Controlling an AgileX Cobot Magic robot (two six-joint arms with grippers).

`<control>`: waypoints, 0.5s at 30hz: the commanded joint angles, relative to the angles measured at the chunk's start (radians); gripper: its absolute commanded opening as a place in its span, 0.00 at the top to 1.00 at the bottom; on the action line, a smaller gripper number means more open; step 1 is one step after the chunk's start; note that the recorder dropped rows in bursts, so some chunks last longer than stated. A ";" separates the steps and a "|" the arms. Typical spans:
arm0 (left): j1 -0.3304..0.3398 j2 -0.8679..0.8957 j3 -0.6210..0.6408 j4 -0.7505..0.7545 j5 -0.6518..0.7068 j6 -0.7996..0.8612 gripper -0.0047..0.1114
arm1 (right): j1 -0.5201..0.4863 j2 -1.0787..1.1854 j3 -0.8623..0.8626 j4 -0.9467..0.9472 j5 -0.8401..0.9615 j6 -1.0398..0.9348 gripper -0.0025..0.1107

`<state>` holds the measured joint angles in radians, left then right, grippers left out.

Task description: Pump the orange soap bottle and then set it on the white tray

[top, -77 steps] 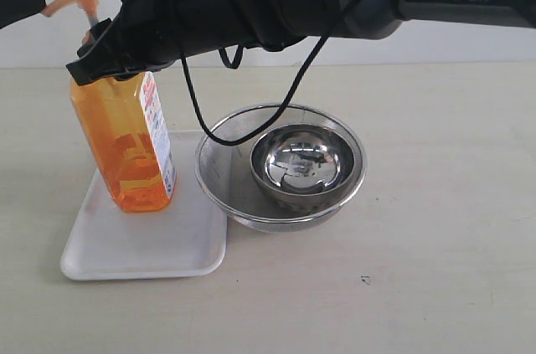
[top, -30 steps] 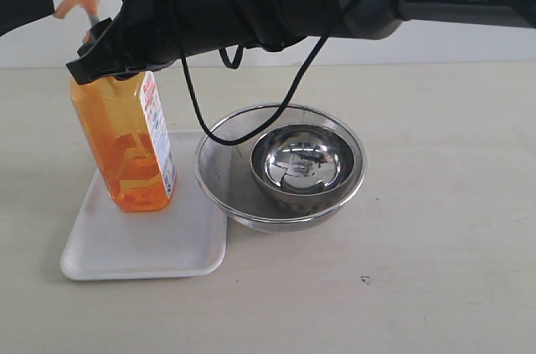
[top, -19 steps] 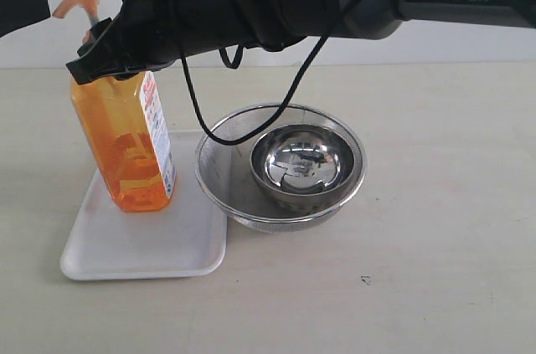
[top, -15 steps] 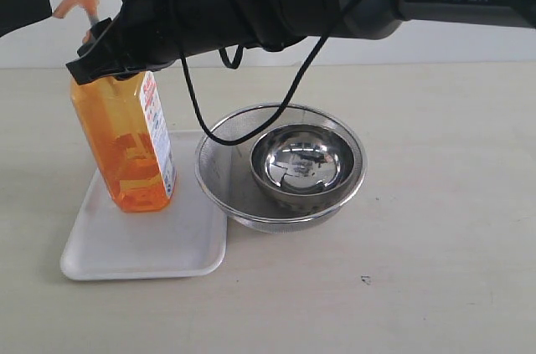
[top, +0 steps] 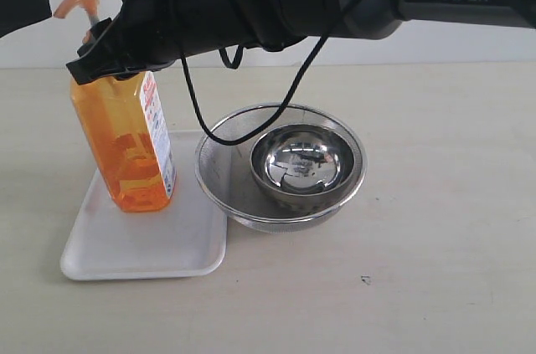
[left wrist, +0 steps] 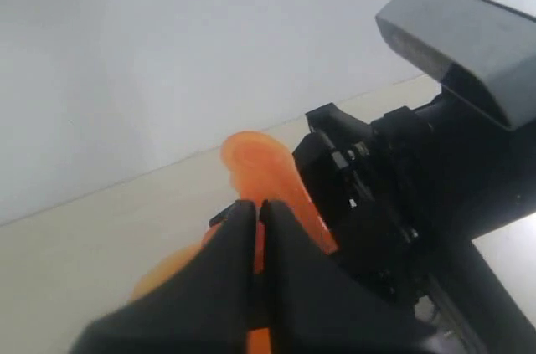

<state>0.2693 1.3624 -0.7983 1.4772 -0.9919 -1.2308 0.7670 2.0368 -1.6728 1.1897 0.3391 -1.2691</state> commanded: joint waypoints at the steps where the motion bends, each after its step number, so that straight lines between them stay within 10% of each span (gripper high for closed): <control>1: -0.021 -0.010 -0.004 -0.006 -0.002 -0.006 0.92 | 0.001 -0.002 -0.005 0.008 0.003 0.011 0.98; 15: -0.071 -0.010 -0.004 -0.004 0.083 0.013 0.92 | 0.001 -0.002 -0.005 0.008 0.005 0.011 0.98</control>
<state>0.2076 1.3624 -0.7983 1.4772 -0.9171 -1.2220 0.7670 2.0368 -1.6728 1.1897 0.3391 -1.2691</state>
